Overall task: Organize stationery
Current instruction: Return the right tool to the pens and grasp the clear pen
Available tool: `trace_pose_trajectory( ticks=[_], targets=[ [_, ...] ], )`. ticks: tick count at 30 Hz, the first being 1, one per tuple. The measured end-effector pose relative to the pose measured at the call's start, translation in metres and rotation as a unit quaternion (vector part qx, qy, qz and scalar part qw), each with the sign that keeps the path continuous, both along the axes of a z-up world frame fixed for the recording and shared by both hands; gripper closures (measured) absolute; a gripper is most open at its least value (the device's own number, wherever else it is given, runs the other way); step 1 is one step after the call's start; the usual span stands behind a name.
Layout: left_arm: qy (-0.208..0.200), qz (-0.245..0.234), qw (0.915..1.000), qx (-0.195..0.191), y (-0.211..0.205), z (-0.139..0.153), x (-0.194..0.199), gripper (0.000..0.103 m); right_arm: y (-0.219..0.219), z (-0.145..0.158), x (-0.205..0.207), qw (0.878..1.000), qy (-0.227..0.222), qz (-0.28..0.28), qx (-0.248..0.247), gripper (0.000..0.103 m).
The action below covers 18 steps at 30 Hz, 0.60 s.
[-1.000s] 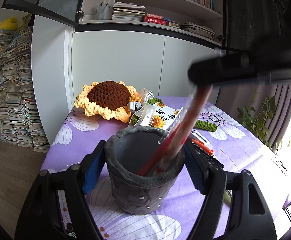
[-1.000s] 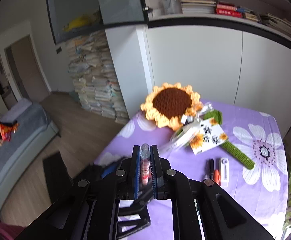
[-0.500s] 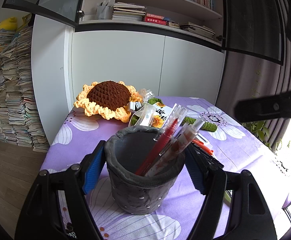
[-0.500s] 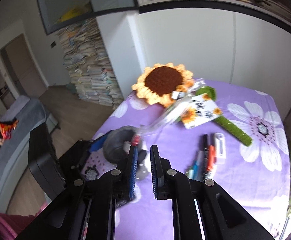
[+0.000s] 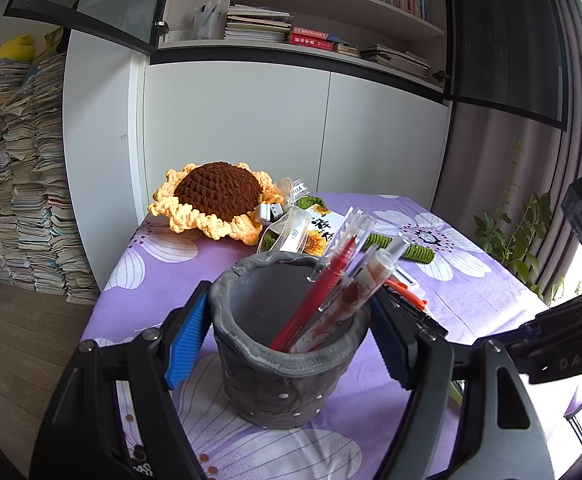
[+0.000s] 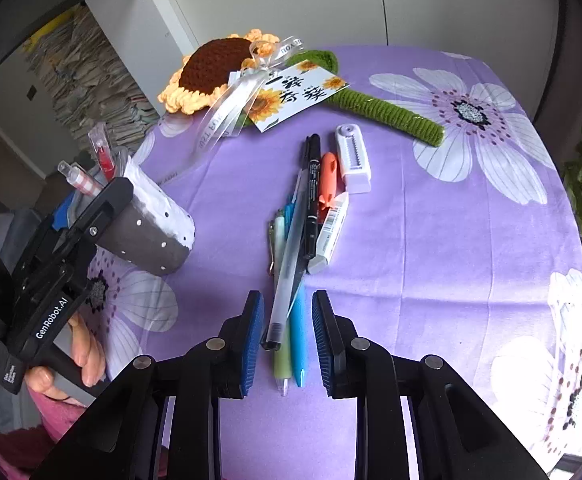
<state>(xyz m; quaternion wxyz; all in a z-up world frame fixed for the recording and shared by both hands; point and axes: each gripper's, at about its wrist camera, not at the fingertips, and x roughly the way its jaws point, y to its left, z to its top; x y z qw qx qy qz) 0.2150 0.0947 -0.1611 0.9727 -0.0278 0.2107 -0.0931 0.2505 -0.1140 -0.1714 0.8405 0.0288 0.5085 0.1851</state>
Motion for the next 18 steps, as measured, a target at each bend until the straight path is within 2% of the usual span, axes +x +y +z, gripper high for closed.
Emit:
trace_pose_trajectory(
  ticks=[7,8,9,13,18],
  targets=[
    [0.000,0.000,1.0000,0.000,0.000,0.000,0.000,0.029,0.012,-0.021,0.006,0.999,0.025,0.007,-0.034,0.079],
    [0.000,0.000,1.0000,0.000,0.000,0.000,0.000,0.029,0.010,-0.022,0.005,0.999,0.026,0.003,-0.032,0.085],
    [0.000,0.000,1.0000,0.000,0.000,0.000,0.000,0.029,0.008,-0.022,0.004,0.999,0.023,0.000,-0.031,0.090],
    [0.000,0.000,1.0000,0.000,0.000,0.000,0.000,0.029,-0.001,-0.013,-0.005,0.999,0.002,-0.007,-0.043,0.091],
    [0.000,0.000,1.0000,0.000,0.000,0.000,0.000,0.029,-0.020,-0.007,-0.026,0.998,-0.003,-0.008,-0.064,0.091]
  ],
)
